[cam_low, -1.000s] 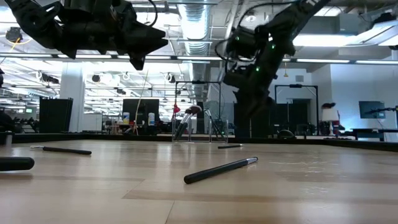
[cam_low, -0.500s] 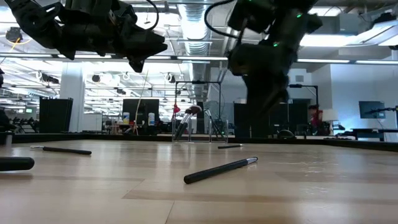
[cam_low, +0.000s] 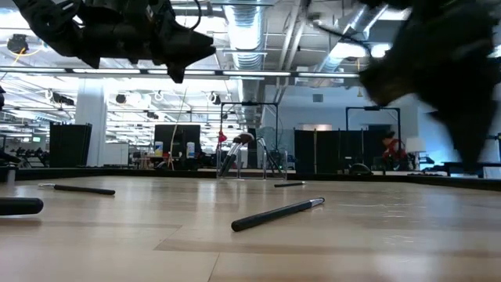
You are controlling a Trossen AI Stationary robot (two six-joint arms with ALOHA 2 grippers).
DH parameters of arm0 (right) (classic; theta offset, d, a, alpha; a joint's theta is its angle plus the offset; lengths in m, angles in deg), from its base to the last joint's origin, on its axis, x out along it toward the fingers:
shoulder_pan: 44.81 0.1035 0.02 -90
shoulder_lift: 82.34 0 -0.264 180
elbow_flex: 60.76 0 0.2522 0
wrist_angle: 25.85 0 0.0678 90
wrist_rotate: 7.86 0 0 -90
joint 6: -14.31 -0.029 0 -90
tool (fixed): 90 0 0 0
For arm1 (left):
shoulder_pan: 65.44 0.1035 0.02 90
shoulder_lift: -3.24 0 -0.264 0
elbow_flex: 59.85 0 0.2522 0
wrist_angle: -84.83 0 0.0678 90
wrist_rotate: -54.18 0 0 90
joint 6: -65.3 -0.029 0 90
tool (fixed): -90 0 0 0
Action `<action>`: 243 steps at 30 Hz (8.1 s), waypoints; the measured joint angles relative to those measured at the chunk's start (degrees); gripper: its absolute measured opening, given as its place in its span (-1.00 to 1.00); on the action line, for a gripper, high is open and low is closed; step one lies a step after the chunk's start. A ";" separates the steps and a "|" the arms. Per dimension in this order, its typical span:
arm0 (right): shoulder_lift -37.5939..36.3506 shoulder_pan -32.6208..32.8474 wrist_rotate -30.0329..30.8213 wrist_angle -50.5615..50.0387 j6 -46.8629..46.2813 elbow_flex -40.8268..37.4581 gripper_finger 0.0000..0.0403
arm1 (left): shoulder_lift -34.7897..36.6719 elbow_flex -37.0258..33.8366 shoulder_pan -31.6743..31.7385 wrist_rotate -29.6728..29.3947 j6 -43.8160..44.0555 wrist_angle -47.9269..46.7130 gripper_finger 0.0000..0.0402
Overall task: Sort items
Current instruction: Put the eyeshadow brush into the right section of the transparent organizer
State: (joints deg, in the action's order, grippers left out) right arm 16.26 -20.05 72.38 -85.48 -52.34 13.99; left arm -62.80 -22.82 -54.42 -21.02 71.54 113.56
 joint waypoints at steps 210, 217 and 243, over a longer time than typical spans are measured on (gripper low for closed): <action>38.75 -52.03 9.67 -18.51 79.30 58.29 -0.64 | -0.02 0.09 4.13 -0.84 -0.83 -1.97 -0.48; 38.02 -53.33 7.26 -17.07 79.12 58.51 -0.48 | -0.02 0.09 4.13 -0.85 -1.33 -2.44 -0.48; 38.38 -54.01 7.13 -26.34 86.48 57.00 -0.49 | -0.02 0.09 4.13 -0.87 -1.42 -2.92 -0.48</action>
State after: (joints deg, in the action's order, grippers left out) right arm 54.64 -74.06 79.51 -111.82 34.15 70.99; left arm -62.82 -22.74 -50.28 -21.88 70.12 110.64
